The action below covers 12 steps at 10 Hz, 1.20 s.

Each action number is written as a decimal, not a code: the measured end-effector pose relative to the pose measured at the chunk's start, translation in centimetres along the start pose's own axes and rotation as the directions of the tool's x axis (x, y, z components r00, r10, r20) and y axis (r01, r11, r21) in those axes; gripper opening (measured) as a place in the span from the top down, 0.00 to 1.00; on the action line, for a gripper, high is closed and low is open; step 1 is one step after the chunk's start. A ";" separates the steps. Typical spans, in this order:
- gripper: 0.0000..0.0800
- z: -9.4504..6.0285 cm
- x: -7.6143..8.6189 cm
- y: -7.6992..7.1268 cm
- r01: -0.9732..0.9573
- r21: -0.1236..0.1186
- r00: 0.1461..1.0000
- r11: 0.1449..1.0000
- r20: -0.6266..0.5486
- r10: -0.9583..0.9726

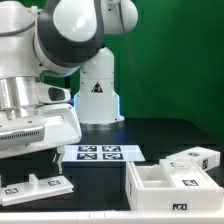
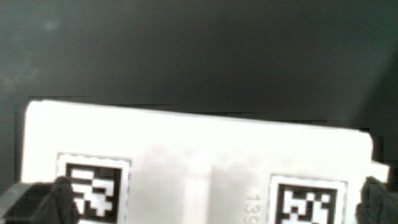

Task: Assemble cabinet

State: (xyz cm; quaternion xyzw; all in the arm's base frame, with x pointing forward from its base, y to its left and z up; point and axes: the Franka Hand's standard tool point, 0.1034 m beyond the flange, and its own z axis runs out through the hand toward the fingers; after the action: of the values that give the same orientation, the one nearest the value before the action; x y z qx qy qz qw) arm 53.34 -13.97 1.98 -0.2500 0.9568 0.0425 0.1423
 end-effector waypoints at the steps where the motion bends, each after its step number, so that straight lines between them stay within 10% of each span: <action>1: 0.00 0.2 0.1 0.2 0.006 -0.005 1.000 1.000 -0.006 -0.006; 3: 0.00 0.3 0.2 0.2 0.002 -0.006 1.000 1.000 -0.008 -0.002; 5: 0.37 0.4 0.3 0.2 0.002 -0.006 1.000 1.000 -0.009 -0.002; 8: 0.58 0.4 0.3 0.2 0.001 -0.007 1.000 1.000 -0.010 -0.001; 10: 0.92 0.3 0.2 0.1 0.003 -0.003 1.000 1.000 -0.009 -0.003; 12: 0.92 -0.5 -0.4 1.4 0.033 -0.022 0.999 0.999 0.002 -0.033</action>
Offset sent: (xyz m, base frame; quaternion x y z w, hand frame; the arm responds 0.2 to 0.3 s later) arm 0.0000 0.0000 0.0000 0.0000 0.0000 0.0000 1.0000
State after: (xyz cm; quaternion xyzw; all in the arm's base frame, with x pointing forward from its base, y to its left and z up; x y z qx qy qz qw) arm 52.86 -12.62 2.63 -0.2672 0.9519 0.0507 0.1409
